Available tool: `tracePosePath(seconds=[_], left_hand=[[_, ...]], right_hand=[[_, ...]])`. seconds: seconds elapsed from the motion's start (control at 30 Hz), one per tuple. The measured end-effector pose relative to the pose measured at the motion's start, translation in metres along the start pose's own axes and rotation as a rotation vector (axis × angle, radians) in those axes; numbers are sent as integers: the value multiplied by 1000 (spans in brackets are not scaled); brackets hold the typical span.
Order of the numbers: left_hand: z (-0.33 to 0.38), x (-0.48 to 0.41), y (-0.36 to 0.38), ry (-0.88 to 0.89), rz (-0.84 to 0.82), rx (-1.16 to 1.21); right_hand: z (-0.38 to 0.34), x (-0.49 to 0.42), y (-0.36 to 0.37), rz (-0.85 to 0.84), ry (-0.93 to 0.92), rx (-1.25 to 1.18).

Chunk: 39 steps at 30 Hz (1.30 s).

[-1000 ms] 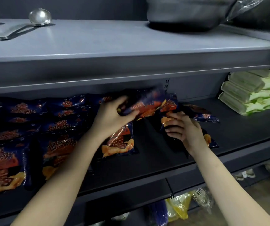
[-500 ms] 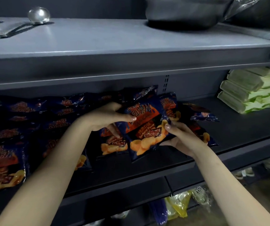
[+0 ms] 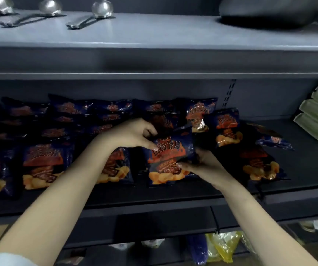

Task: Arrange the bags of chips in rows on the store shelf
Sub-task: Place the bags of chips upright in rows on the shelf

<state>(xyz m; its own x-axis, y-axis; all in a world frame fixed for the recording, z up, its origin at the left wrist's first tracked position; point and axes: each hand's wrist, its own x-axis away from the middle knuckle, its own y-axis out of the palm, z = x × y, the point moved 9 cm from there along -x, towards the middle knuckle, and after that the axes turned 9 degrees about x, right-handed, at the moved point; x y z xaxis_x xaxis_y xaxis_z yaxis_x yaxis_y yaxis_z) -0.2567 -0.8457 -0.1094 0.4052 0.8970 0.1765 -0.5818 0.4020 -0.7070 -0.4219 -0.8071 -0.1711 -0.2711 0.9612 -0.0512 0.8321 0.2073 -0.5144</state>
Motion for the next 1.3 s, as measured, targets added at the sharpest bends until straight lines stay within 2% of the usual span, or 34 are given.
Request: tracePosePath(seconds=[0.13, 0.27, 0.43, 0.63, 0.8, 0.93, 1.13, 1.3], left_hand=[[-9, 14, -17, 90, 257, -193], [0, 28, -4, 278, 482, -329], [-9, 16, 50, 287, 356, -591], [-19, 11, 59, 297, 434, -658], [-21, 10, 57, 314, 460, -627], [-23, 10, 57, 324, 476, -629], [-24, 8, 55, 314, 474, -660], [0, 9, 42, 374, 530, -628]], right_hand=[[15, -3, 21, 43, 51, 109], [17, 0, 28, 157, 49, 166], [21, 3, 28, 251, 64, 254], [16, 13, 27, 388, 10, 445], [24, 5, 48, 200, 15, 336], [29, 3, 54, 132, 43, 298], [25, 1, 45, 120, -11, 345], [19, 8, 9, 172, -8, 406]])
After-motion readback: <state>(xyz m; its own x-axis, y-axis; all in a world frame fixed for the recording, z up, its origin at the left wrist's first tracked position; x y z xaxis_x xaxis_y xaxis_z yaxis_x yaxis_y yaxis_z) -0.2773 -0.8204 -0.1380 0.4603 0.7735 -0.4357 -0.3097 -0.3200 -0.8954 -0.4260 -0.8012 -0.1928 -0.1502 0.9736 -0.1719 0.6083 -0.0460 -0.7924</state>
